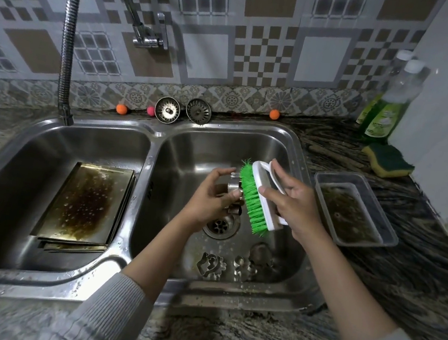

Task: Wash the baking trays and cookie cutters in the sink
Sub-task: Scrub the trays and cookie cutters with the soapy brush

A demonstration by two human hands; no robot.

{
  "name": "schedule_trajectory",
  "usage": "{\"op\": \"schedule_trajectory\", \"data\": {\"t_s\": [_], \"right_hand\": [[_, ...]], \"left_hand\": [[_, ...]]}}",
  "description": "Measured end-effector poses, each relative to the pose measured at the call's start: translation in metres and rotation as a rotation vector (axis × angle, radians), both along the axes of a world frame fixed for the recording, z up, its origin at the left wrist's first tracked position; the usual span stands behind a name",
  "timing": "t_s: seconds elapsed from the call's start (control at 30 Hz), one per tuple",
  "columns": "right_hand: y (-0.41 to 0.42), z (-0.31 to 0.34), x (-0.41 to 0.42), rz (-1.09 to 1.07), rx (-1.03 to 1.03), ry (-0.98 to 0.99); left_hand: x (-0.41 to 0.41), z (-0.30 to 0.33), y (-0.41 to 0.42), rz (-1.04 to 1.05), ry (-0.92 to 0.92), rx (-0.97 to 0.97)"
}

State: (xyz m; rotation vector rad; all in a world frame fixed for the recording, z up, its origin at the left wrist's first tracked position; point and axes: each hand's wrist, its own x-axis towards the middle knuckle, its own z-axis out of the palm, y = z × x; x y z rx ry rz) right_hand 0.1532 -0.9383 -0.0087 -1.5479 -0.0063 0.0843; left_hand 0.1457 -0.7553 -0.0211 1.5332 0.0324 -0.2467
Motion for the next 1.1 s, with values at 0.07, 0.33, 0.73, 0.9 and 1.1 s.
{"op": "schedule_trajectory", "data": {"t_s": [0.07,0.33,0.73,0.9,1.1], "right_hand": [[0.001,0.003,0.004,-0.007,0.004,-0.025],[0.016,-0.013,-0.011,0.050,0.094,0.042],[0.038,0.001,-0.006,-0.035,0.151,0.018],[0.023,0.012,0.003,0.014,0.092,0.034],[0.059,0.015,0.001,-0.082,0.169,0.062]], "left_hand": [[-0.001,0.001,-0.003,0.018,-0.021,-0.047],[0.005,0.008,0.006,0.217,-0.126,-0.119],[-0.004,0.005,0.004,0.230,-0.182,-0.171],[-0.012,-0.005,0.010,0.288,-0.086,-0.240],[0.000,0.016,0.010,0.353,-0.085,-0.373]]}}
